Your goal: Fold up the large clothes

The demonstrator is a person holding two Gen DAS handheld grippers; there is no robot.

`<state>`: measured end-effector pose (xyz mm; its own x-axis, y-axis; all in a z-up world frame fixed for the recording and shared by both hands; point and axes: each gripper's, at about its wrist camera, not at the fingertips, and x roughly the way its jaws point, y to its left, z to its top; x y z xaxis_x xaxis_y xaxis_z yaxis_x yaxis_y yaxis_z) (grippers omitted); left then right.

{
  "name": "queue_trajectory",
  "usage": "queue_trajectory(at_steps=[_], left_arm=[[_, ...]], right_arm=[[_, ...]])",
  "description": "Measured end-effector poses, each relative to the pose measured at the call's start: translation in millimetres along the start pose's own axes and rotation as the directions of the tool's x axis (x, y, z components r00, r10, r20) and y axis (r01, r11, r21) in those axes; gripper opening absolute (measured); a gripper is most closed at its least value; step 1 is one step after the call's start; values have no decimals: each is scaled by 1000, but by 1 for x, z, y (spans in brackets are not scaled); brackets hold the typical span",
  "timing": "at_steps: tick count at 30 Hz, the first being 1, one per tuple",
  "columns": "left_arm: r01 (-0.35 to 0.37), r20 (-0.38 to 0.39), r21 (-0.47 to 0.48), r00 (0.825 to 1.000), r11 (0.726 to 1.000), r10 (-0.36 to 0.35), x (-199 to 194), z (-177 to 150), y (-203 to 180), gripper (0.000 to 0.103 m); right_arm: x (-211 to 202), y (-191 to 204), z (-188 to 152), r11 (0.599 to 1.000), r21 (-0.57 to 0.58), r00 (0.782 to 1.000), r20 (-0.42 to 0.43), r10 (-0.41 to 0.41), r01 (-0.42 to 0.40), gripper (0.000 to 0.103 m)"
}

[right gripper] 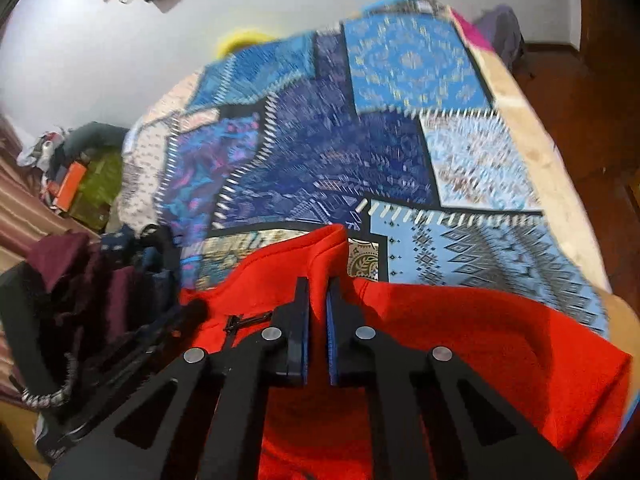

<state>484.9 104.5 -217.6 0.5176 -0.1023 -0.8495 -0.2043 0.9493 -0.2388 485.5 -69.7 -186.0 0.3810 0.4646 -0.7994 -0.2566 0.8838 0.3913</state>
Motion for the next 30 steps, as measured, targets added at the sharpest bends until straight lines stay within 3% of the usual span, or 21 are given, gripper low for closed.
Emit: queue_trajectory(at_steps=[4,12,18,26,28,30], left_arm=[[69,22,9,997,998,-70,-39,-11,-8,8],[134,126,174,980,976,-157,-158,-64,-32,8],[171,88,246,976,954,-198,-202,-126,-32,8],[112,18,302,992,947,-123,-207,-207,-18,10],[44,17,317,998,947,-53,-207,-220,-12,11],[-20,26,325,1000,946,12,-208,-228,-4,19]], right_arm=[[-46,16,-11,998,-60,997,72,3,2,6],[-143,37,-71,988,-153,982,178,57,-29,5],[-179,41,-139,976,-217,981,178,73,-34,6],[-168,18,-209,976,-218,996,86,-5,24,6],[-163,9,-219,978,-206,997,65,-30,43,6],[-159,2,-226,979,-196,998,38,-41,48,8]])
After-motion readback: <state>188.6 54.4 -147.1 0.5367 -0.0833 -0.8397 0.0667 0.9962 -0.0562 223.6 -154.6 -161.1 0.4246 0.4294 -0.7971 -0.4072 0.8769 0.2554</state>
